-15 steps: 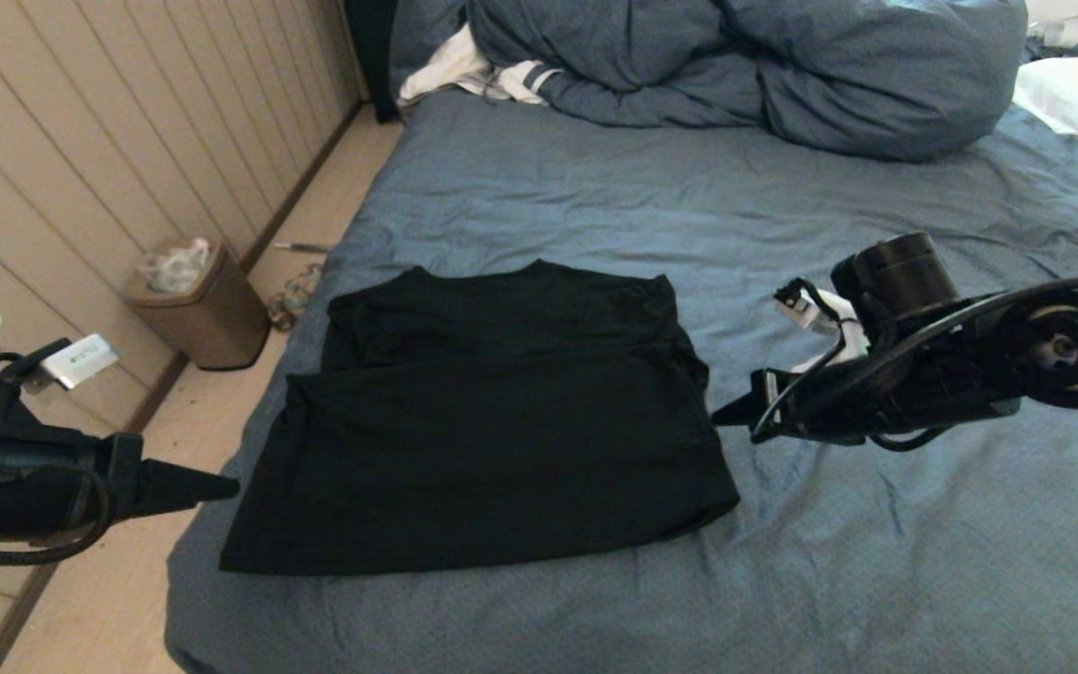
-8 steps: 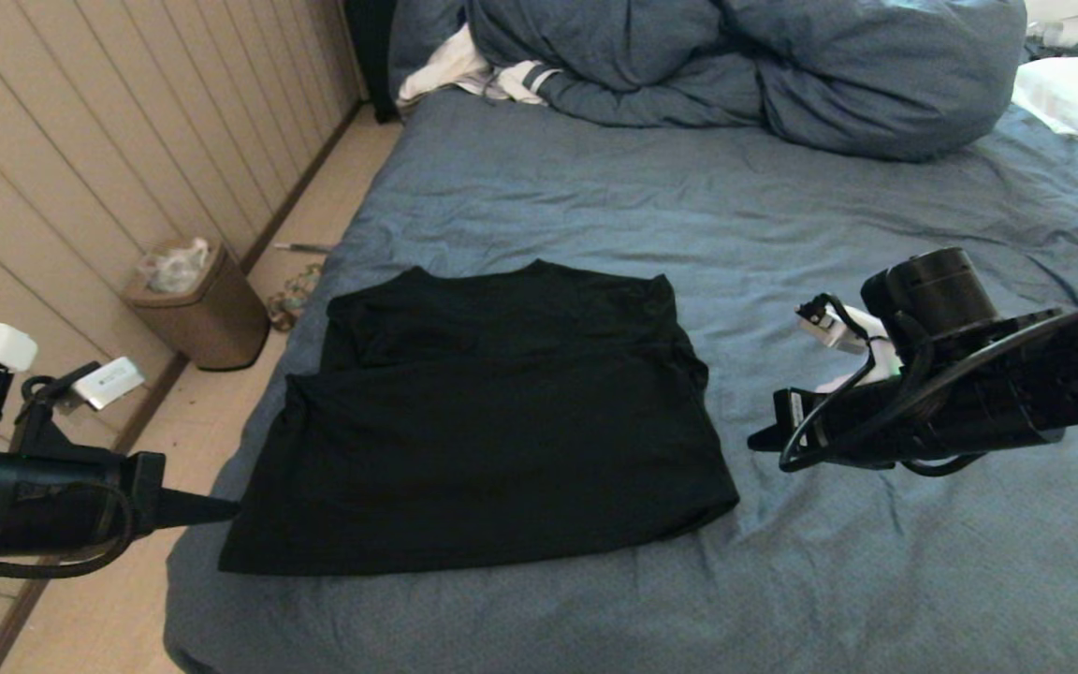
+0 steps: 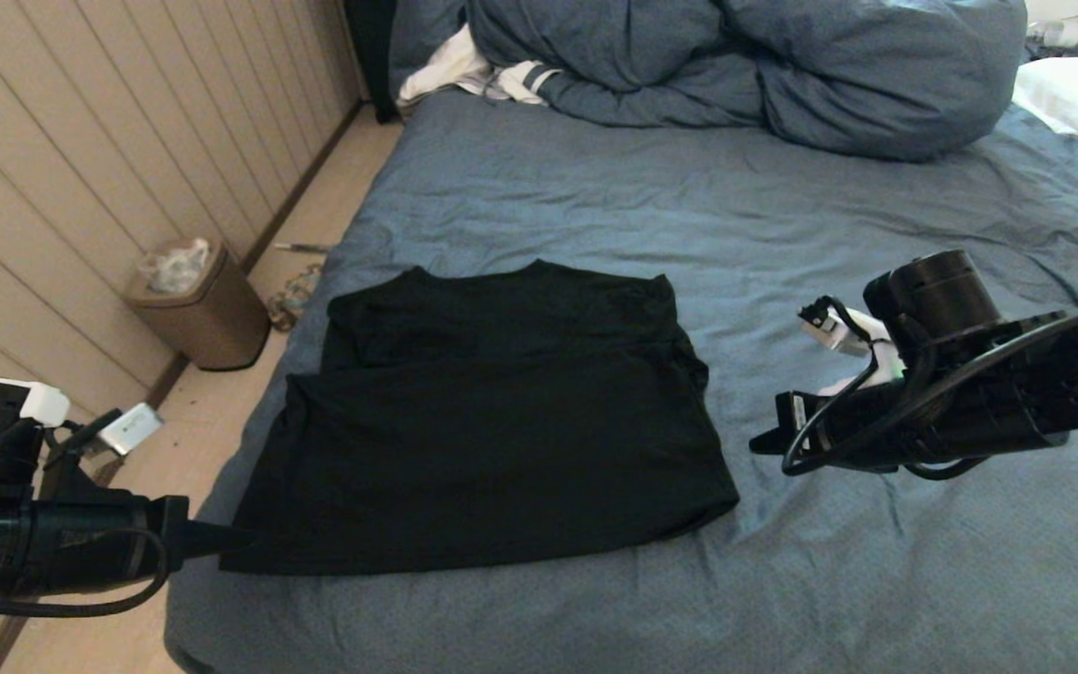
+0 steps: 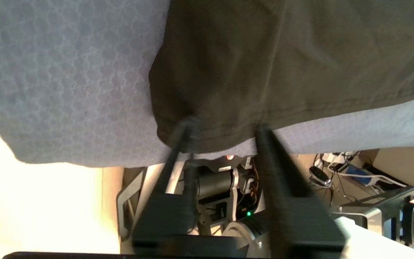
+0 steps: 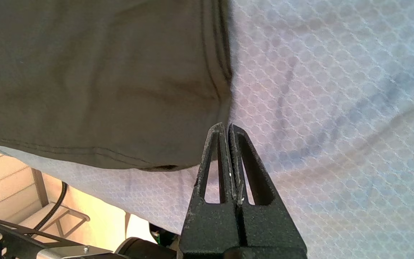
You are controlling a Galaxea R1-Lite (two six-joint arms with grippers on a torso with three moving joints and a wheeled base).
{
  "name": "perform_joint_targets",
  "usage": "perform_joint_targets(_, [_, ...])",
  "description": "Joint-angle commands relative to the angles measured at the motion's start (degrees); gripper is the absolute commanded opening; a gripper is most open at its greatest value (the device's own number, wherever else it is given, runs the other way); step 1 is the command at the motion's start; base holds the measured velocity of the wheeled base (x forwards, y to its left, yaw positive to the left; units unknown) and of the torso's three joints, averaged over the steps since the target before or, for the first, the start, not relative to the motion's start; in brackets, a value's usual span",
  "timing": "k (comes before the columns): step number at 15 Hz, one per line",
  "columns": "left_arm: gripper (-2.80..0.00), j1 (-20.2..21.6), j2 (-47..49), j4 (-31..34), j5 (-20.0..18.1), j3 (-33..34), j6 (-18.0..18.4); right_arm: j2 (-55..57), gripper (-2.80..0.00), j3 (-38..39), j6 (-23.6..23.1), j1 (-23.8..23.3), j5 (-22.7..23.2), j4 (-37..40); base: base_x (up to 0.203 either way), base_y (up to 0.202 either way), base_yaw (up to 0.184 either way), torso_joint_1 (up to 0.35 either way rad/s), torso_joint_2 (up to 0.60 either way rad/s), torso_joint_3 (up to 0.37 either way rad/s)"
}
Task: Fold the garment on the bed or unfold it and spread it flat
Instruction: Fold the black T-shirt
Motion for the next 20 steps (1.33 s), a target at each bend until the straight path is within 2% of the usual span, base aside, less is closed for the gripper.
perform_joint_targets(1, [0.0,0.09,0.65,0.0,-0.13,0.54,-0.05,-0.01,-2.8,0.05,0.09,-0.02,0.07,0.08,0.0,0.0,0.0,0.0,0.0,0.0])
perform_joint_targets(4, [0.0,1.48,4.11,-7.94,0.0,2.99,-1.11,-0.19,-2.8,-0.13,0.09,0.15,0.07,0.0,0.0,0.0,0.0,0.0,0.0,0.0])
perform_joint_targets(10, [0.0,1.93,6.97,-10.02,-0.33,3.09,-1.17,-0.19,-2.8,-0.83,0.09,0.24,0.16,0.0,0.0,0.0,0.0,0.0,0.0,0.0])
perform_joint_targets(11, [-2.8,1.93,6.72,-10.02,-0.57,3.17,-0.93,-0.27,-2.8,-0.74,0.09,0.24,0.16,0.0,0.0,0.0,0.0,0.0,0.0,0.0])
perform_joint_targets(14, [-2.8,1.93,5.93,-9.93,-1.49,3.09,-1.23,-0.03,-2.8,-0.67,-0.04,0.24,0.12,0.0,0.0,0.0,0.0,0.0,0.0,0.0])
perform_joint_targets(15, [-2.8,1.93,5.49,-9.93,-3.47,3.08,-1.45,0.07,-2.8,-0.57,-0.09,0.24,0.07,0.0,0.0,0.0,0.0,0.0,0.0,0.0])
perform_joint_targets(17, [-2.8,1.17,5.72,-10.02,-4.85,2.23,-4.22,0.86,-2.8,-0.74,0.0,0.24,-0.01,-0.09,0.0,0.0,0.0,0.0,0.0,0.0])
perform_joint_targets(20, [-2.8,0.88,5.67,-10.02,-4.88,2.28,-4.51,1.41,-2.8,-0.83,-0.14,0.24,-0.01,-0.09,0.0,0.0,0.0,0.0,0.0,0.0])
